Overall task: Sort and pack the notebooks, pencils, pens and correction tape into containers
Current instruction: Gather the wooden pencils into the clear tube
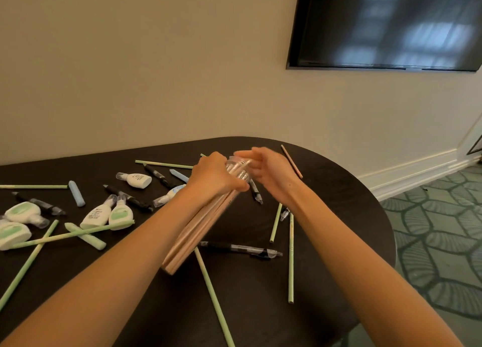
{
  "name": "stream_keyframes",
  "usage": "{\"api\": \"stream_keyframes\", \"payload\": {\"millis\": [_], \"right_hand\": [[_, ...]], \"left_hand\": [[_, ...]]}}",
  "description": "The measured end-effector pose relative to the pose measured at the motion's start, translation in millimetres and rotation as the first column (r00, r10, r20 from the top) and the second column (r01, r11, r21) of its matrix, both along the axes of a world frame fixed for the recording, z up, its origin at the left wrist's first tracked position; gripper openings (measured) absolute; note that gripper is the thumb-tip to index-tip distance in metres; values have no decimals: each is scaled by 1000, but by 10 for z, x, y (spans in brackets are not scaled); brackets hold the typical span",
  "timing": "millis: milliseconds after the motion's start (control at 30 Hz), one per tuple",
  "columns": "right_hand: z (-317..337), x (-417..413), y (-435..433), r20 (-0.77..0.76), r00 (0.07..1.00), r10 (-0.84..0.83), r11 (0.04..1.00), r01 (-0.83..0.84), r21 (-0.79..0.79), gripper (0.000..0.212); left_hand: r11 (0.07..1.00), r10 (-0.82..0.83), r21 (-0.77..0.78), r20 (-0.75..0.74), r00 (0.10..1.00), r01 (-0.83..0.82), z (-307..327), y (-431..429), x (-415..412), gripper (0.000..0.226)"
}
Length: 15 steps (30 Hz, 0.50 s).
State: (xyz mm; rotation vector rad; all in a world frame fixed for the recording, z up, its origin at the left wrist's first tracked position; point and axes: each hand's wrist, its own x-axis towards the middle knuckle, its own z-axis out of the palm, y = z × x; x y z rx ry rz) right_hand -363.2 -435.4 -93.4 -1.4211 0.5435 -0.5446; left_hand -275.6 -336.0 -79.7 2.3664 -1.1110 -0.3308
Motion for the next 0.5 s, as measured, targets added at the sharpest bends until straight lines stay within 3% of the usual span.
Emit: {"api": "stream_keyframes", "payload": {"millis": [167,267,333,367,433,500], "right_hand": [[-127,96,-206,-7,994,108,993,-107,52,50],[-161,157,-508,-50,975,-217,975,219,45,43],[-219,188,-859,-188,872,-451,892,432,-137,32],[-260,184,-1035,-282,807,-519,845,435,-311,33],[-357,187,-1344,-473,670,-572,775,251,-580,48],[-440,206,-1549,-616,539,-575,752,51,-657,66]], "left_hand": [[998,53,41,3,999,-53,-39,-290,133,64],[998,50,40,23,998,-51,-15,-458,221,67],[998,39,50,32,999,-41,10,-568,302,68],[997,34,61,39,999,-36,14,-618,341,68],[996,12,89,66,998,-18,8,-750,415,68],[994,-2,107,78,997,-6,-18,-886,456,70]]}}
